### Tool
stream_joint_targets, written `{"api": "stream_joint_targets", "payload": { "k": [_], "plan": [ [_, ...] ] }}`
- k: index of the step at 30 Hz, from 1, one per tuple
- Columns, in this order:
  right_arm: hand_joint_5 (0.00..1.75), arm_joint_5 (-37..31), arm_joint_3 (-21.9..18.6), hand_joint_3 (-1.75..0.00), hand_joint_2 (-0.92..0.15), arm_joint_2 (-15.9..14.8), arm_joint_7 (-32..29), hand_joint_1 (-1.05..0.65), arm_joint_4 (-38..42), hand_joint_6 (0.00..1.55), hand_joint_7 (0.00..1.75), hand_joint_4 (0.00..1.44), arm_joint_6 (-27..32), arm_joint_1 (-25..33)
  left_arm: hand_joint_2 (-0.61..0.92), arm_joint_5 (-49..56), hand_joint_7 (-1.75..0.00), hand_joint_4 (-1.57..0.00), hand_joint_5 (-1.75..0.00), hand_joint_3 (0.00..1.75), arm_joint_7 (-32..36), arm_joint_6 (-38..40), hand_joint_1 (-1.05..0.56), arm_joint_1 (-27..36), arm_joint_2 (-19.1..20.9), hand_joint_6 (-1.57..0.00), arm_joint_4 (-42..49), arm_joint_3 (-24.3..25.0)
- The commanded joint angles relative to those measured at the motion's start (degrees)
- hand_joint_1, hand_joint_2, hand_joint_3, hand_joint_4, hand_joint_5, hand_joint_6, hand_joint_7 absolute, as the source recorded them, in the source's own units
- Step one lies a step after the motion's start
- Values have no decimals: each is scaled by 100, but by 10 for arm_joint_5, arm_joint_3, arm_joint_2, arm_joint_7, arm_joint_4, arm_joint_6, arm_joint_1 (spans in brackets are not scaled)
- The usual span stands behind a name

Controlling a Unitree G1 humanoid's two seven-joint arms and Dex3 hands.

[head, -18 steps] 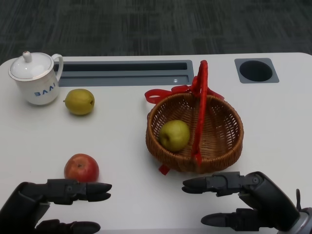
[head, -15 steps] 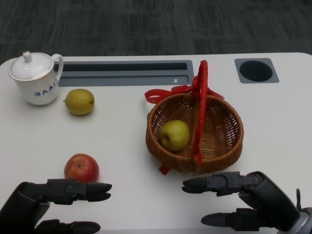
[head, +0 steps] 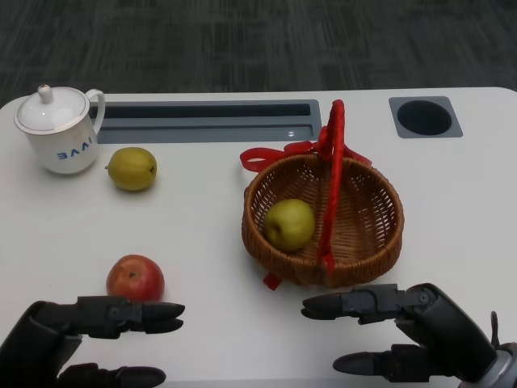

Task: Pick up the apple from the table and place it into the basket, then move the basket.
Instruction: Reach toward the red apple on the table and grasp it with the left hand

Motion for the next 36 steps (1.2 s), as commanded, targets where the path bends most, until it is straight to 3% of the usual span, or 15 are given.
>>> {"api": "stream_joint_targets", "payload": {
  "k": [1, 3, 10, 20, 26, 36],
  "plan": [
    [0, 5, 0, 0, -87, -10, 0, -29, -6, 77, 0, 83, 5, 1, 78, 15, 0, -100, 0, 0, 12, -21, -38, -2, 3, -91, -7, 12],
    [0, 4, -1, 0, -87, -11, -1, -29, -5, 77, 0, 83, 5, 0, 77, 41, 0, -94, 0, 0, 29, -47, -40, -6, -3, -87, -5, 24],
    [0, 5, -1, 0, -87, -7, -2, -29, -4, 78, 0, 83, 4, 1, 75, 190, 0, -44, 0, 0, 134, -147, -65, -32, -11, -44, 26, 95],
    [0, 1, -1, 0, -87, -8, -4, -30, -1, 77, 0, 82, 3, -2, 73, 371, 0, -36, 0, 1, 276, -242, -76, -151, 29, -32, 202, 145],
    [0, 3, -1, 0, -88, -8, -3, -30, -1, 77, 0, 82, 2, -1, 70, 487, 0, -27, -1, 0, 378, -214, -83, -212, 54, -23, 305, 96],
    [0, 7, -3, 0, -88, -10, -3, -30, -8, 77, 0, 83, 3, 6, 71, 555, -2, -33, -3, 1, 509, -135, -80, -309, 67, -29, 482, -40]
  ]
}}
